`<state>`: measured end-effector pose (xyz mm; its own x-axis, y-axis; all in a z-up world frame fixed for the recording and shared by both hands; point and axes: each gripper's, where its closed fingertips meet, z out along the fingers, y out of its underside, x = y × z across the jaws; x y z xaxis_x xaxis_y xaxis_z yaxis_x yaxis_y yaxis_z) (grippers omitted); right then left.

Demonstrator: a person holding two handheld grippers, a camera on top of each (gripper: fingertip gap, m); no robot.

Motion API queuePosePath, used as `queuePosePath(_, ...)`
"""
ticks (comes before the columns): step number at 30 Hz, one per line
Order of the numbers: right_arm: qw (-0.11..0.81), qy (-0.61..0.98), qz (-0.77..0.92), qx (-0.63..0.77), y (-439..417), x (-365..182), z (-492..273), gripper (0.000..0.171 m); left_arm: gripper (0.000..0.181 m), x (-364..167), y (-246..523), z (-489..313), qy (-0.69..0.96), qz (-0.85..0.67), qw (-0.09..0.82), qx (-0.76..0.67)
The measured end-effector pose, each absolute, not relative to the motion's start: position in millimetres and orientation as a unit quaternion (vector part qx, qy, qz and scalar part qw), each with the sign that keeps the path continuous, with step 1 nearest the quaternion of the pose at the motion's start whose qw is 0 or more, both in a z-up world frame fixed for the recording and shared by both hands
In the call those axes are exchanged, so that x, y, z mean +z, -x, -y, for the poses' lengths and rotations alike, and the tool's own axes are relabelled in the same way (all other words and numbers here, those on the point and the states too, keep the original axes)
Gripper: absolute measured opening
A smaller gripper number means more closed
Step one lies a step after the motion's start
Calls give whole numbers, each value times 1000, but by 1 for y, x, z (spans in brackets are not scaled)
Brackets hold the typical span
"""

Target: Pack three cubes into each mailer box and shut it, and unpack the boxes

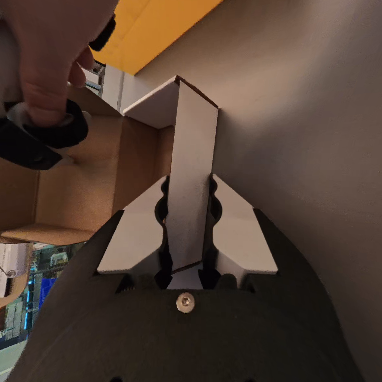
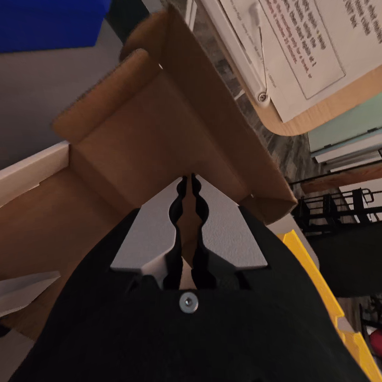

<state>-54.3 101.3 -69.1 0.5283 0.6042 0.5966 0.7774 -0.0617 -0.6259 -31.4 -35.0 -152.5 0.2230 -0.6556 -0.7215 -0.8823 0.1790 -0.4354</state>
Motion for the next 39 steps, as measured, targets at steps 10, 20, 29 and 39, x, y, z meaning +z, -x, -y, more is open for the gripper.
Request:
queuePosePath(10, 424, 779, 457, -61, 47, -111, -113, 4, 35, -153, 33, 35, 625, -622, 456, 120)
queuePosePath(20, 394, 784, 474, -73, 43, -118, -114, 0, 34, -153, 33, 36, 618, -629, 455, 122)
queuePosePath(29, 387, 785, 479, -69, 40, -115, -110, 1, 35, -153, 35, 37, 616, -631, 454, 126)
queuePosePath(39, 413, 774, 476, -57, 38, -76, -96, 0, 38, -150, 37, 37, 601, -638, 460, 144)
